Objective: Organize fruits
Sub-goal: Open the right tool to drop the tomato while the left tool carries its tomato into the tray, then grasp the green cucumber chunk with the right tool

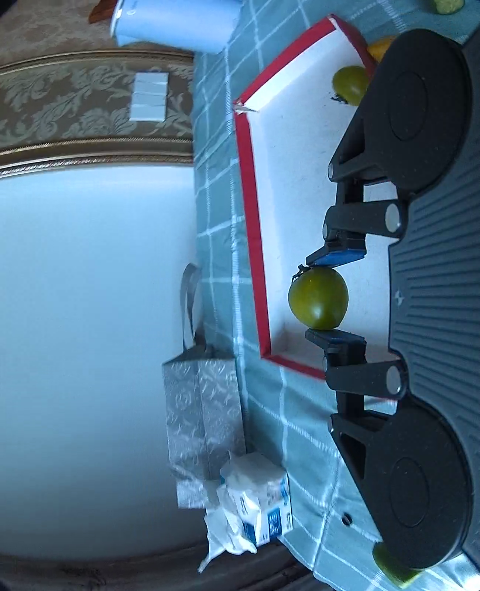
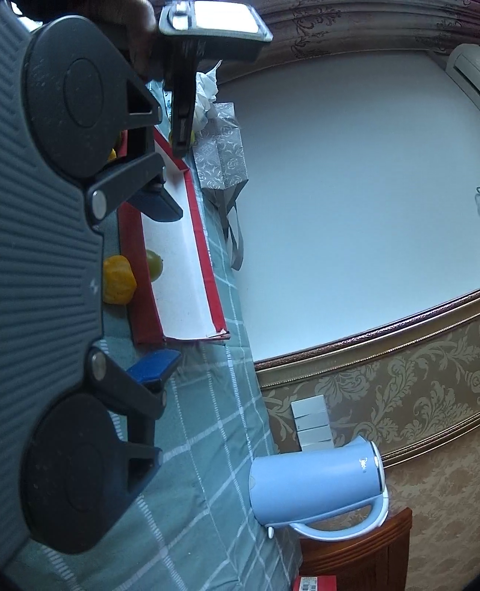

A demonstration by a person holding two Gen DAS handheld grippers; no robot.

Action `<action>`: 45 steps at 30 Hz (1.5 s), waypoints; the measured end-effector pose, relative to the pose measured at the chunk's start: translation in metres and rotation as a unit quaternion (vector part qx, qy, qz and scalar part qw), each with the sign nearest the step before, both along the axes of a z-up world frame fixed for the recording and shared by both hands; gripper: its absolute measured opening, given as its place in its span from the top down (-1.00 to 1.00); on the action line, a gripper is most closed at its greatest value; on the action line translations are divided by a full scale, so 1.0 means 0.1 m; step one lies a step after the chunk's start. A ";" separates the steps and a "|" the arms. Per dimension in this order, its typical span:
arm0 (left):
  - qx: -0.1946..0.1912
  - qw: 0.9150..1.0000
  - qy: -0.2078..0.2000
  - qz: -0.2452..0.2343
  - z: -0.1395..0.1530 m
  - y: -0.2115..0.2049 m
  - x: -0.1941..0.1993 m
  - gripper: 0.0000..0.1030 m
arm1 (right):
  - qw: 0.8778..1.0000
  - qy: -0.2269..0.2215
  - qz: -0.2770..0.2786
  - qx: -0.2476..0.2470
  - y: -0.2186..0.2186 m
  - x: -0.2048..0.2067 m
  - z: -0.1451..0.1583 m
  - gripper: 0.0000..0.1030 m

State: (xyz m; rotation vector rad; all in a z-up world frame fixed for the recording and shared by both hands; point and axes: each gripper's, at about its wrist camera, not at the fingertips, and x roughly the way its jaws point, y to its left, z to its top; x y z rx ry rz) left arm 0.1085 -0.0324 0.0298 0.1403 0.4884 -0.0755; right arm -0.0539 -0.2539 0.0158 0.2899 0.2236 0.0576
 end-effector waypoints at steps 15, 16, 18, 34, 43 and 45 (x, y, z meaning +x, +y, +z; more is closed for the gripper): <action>-0.029 0.999 -0.035 0.018 0.09 0.23 -0.42 -0.66 | 1.000 0.019 0.000 0.001 -0.05 -0.01 0.01 -0.45; -0.033 0.999 -0.039 0.015 0.10 0.28 -0.54 -0.68 | 1.000 0.026 0.003 0.003 -0.06 -0.02 0.00 -0.45; -0.041 0.998 -0.043 0.006 0.10 0.38 -0.76 -0.70 | 0.999 0.041 0.009 -0.003 -0.06 -0.05 -0.02 -0.45; -0.068 0.997 -0.019 -0.024 -0.13 0.80 -1.52 -0.70 | 0.984 0.151 0.027 -0.089 0.18 0.14 -0.23 -0.33; -0.072 0.997 -0.010 -0.036 -0.19 0.73 -1.53 -0.70 | 0.979 0.183 0.016 -0.092 0.20 0.21 -0.29 0.36; -0.068 0.997 -0.014 -0.040 -0.19 0.69 -1.53 -0.70 | 0.981 0.175 0.014 -0.079 0.17 0.18 -0.28 0.36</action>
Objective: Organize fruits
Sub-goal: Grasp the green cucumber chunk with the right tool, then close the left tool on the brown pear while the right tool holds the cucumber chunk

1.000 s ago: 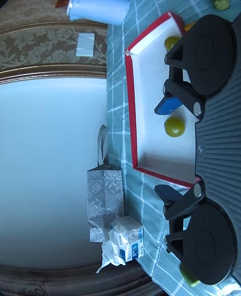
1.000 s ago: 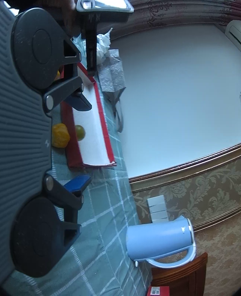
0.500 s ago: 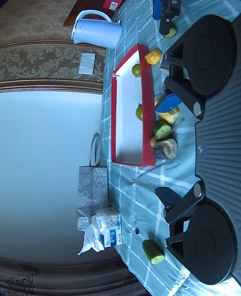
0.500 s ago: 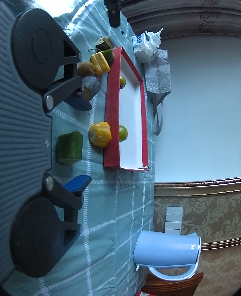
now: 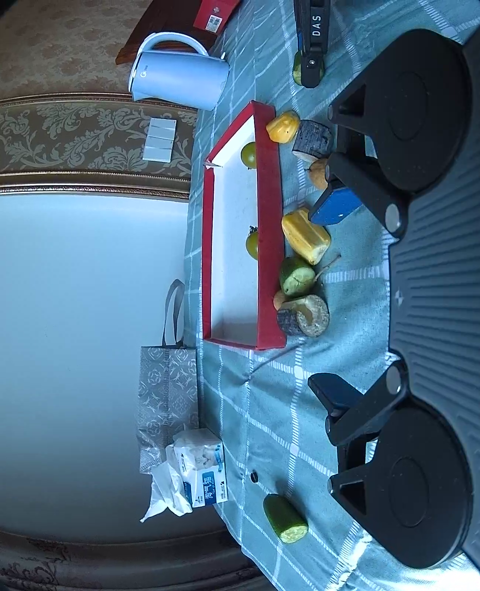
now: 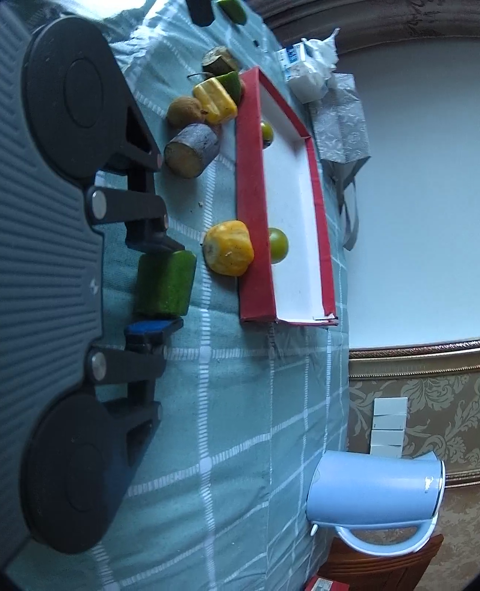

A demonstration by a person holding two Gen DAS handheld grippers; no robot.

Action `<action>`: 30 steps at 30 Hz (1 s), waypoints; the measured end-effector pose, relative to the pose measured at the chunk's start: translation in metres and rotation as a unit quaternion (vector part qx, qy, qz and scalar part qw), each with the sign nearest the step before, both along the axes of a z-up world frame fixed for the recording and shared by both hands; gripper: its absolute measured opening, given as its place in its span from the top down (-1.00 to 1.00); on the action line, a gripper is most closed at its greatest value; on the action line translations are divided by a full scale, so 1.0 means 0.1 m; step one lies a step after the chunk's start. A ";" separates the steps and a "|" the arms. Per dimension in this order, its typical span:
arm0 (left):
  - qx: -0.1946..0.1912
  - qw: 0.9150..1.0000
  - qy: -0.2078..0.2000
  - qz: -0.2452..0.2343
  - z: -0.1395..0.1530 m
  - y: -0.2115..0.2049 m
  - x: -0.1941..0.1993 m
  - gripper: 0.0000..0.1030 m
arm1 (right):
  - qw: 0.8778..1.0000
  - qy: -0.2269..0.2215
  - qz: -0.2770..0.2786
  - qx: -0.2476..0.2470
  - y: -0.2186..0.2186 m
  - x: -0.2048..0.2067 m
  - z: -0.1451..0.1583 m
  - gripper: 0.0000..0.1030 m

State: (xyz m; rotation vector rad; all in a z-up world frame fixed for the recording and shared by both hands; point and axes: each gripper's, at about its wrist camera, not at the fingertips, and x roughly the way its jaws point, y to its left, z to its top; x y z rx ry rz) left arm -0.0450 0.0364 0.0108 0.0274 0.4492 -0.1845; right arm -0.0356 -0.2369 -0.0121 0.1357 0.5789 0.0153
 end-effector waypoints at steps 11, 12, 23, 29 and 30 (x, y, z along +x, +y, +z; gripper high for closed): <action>0.039 0.996 -0.013 -0.075 -0.03 -0.60 0.03 -0.70 | 0.998 -0.031 -0.020 0.060 -0.18 -0.07 0.02 0.36; 0.039 0.996 -0.016 -0.085 -0.02 -0.65 0.03 -0.70 | 0.997 -0.031 -0.022 0.066 -0.19 -0.07 0.02 0.36; 0.080 0.982 -0.014 -0.169 -0.13 -0.98 0.12 -0.70 | 0.995 -0.040 -0.026 0.092 -0.27 -0.10 0.00 0.36; 0.091 0.980 0.019 -0.174 -0.22 -1.03 0.32 -0.70 | 0.994 -0.043 -0.027 0.099 -0.29 -0.11 0.00 0.36; 0.093 0.980 0.023 -0.175 -0.23 -1.03 0.34 -0.70 | 0.994 -0.043 -0.026 0.100 -0.29 -0.11 0.00 0.36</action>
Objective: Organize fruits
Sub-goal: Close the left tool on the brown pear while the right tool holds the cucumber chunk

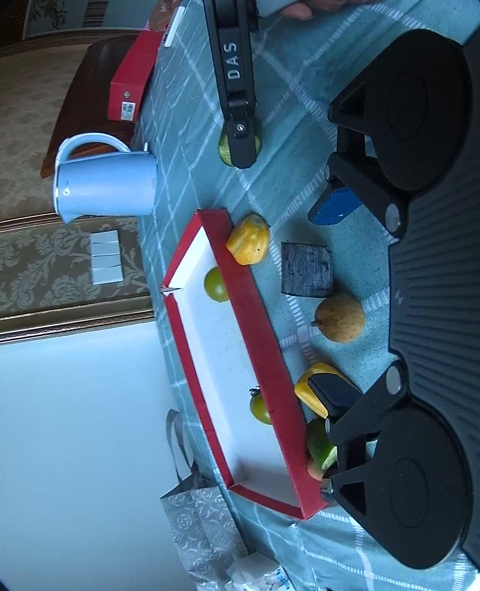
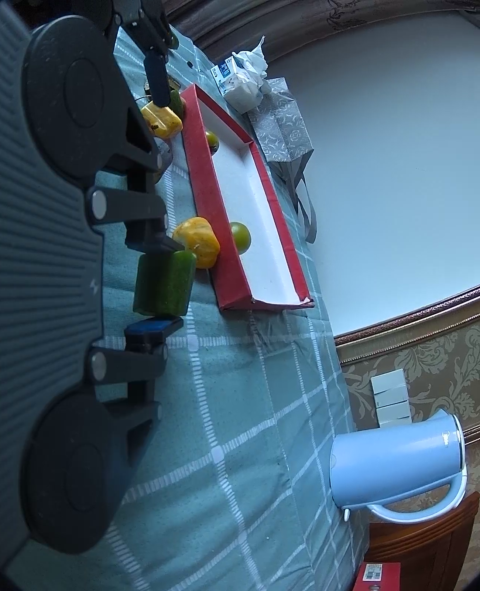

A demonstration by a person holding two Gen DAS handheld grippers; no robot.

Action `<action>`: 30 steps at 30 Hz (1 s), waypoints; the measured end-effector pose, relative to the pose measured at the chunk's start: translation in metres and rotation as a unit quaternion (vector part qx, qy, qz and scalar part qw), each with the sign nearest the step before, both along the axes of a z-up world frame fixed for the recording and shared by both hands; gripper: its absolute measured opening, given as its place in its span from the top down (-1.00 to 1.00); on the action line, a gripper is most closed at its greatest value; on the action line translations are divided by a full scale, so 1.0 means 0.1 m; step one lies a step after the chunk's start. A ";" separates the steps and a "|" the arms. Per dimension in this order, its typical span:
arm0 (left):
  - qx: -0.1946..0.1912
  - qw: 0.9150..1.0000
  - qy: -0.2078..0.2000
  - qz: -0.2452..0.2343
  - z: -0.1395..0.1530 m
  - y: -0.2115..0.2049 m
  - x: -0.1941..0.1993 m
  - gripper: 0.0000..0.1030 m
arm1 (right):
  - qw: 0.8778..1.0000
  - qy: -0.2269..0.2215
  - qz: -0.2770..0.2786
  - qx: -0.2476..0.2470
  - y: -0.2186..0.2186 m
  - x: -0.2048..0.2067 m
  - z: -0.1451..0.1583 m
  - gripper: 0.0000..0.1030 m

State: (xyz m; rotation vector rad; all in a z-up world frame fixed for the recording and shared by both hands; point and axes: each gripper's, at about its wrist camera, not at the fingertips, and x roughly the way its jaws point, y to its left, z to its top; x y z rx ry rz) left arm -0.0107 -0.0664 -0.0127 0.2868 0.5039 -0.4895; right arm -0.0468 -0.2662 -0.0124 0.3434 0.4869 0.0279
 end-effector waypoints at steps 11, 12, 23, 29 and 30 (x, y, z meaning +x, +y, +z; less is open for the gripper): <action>0.006 0.999 0.030 -0.015 -0.05 0.01 0.15 -0.04 | 1.000 0.003 -0.002 0.011 -0.04 0.01 -0.01 0.36; 0.005 0.999 0.031 -0.016 -0.05 0.02 0.15 -0.05 | 1.000 0.002 -0.002 0.011 -0.04 0.01 -0.01 0.36; -0.003 0.999 0.035 -0.012 -0.04 0.11 0.12 0.18 | 1.000 -0.002 -0.004 0.012 -0.04 0.01 -0.01 0.31; -0.011 0.999 0.041 -0.007 -0.04 0.13 0.16 0.30 | 1.000 -0.003 -0.003 0.011 -0.04 0.00 -0.01 0.31; -0.010 0.999 0.038 -0.009 -0.04 0.13 0.16 0.30 | 1.000 -0.003 -0.003 0.011 -0.04 0.00 -0.01 0.31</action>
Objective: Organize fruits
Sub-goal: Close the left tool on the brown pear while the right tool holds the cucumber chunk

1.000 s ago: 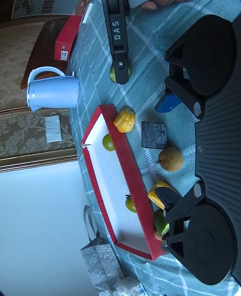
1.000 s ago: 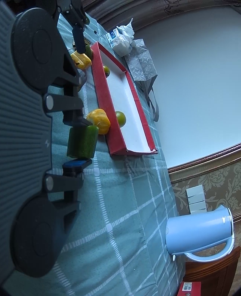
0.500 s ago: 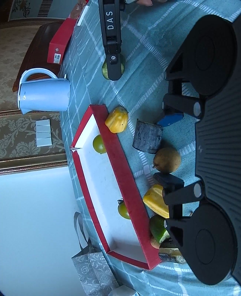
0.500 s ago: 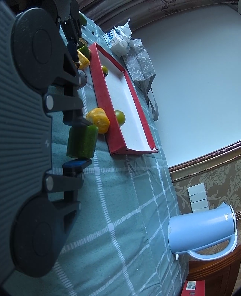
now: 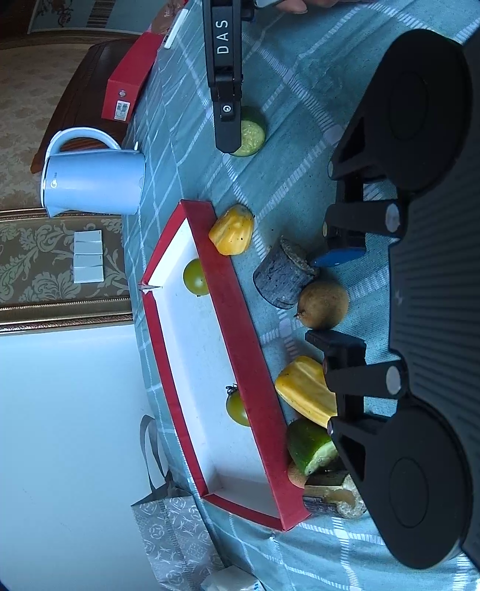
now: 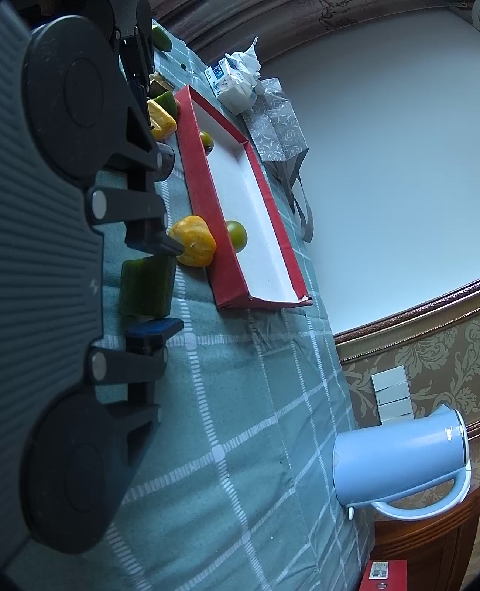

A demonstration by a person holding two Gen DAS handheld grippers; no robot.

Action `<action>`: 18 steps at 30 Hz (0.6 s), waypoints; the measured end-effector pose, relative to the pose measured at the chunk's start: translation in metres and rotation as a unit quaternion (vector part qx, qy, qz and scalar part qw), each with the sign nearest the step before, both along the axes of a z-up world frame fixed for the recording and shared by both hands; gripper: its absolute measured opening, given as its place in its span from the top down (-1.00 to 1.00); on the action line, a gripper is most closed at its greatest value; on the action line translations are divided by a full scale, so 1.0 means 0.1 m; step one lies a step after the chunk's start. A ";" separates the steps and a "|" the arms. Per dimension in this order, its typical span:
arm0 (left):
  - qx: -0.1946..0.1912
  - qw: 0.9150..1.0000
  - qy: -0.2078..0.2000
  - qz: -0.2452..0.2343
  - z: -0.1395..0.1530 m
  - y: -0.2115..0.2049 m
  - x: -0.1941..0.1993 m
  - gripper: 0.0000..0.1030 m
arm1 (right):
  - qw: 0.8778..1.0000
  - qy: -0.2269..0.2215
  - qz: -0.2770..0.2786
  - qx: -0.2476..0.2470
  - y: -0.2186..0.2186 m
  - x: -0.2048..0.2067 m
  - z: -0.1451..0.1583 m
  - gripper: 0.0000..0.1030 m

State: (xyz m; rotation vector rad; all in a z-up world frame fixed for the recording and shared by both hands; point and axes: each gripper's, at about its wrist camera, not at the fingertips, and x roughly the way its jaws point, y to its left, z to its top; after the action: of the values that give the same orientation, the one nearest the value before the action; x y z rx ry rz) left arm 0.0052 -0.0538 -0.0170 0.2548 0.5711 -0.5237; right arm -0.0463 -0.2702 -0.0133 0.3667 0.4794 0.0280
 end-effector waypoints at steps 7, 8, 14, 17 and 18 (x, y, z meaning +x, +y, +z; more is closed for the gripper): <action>-0.001 1.000 -0.005 0.000 -0.01 -0.03 0.03 0.31 | 1.000 0.007 -0.004 -0.001 0.00 0.01 -0.01 0.22; -0.003 1.000 -0.004 0.000 -0.01 -0.02 0.04 0.31 | 1.000 0.010 -0.004 0.000 -0.01 0.01 -0.02 0.17; -0.008 1.000 -0.001 -0.003 -0.02 -0.03 0.03 0.46 | 1.000 0.014 0.003 -0.002 0.01 0.02 -0.03 0.33; -0.013 1.000 0.002 0.001 -0.01 0.00 0.01 0.47 | 1.000 0.013 0.006 -0.004 0.02 0.02 -0.03 0.32; -0.014 1.000 0.001 0.002 -0.01 0.01 0.00 0.47 | 1.000 0.013 0.006 -0.003 0.01 0.02 -0.03 0.32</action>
State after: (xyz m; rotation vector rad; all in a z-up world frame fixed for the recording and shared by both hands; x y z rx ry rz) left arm 0.0047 -0.0530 -0.0181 0.2267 0.5661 -0.5284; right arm -0.0443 -0.2691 -0.0161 0.3593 0.5070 0.0334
